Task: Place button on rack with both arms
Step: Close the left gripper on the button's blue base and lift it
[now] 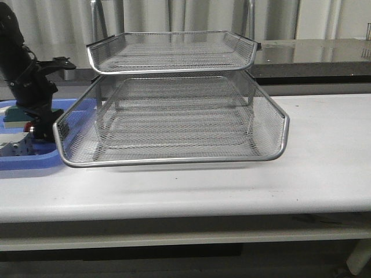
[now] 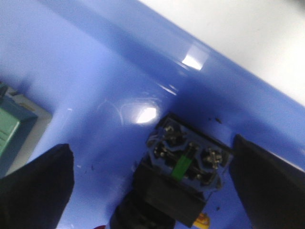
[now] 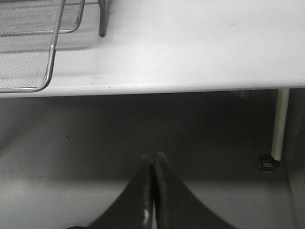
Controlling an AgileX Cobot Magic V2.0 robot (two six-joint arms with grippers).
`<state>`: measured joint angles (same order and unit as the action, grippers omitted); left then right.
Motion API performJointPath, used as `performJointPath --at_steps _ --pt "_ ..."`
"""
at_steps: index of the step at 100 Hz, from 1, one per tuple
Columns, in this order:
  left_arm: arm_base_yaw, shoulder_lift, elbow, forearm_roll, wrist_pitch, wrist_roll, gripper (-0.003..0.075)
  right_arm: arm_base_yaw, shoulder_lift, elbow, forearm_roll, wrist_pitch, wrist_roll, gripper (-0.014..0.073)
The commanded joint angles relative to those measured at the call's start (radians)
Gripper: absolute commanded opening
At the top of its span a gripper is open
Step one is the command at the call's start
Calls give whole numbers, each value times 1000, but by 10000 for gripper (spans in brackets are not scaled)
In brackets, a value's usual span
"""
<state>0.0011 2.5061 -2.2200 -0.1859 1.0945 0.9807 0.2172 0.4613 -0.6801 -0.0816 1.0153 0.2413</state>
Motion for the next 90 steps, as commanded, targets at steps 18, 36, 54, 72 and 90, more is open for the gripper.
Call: performJointPath --at_steps 18,36,54,72,90 --pt "-3 -38 -18 -17 -8 4 335 -1 3 -26 -17 -55 -3 -68" --pt "-3 -38 -27 -17 -10 4 90 -1 3 -26 -17 -55 -3 -68" --pt "-3 -38 -86 -17 31 4 4 -1 3 -26 -17 -55 -3 -68" --pt "-3 -38 -203 -17 119 -13 4 -1 3 -26 -17 -55 -3 -68" --pt "-3 -40 -322 -16 181 -104 4 -1 3 -26 -17 -55 -3 -68"
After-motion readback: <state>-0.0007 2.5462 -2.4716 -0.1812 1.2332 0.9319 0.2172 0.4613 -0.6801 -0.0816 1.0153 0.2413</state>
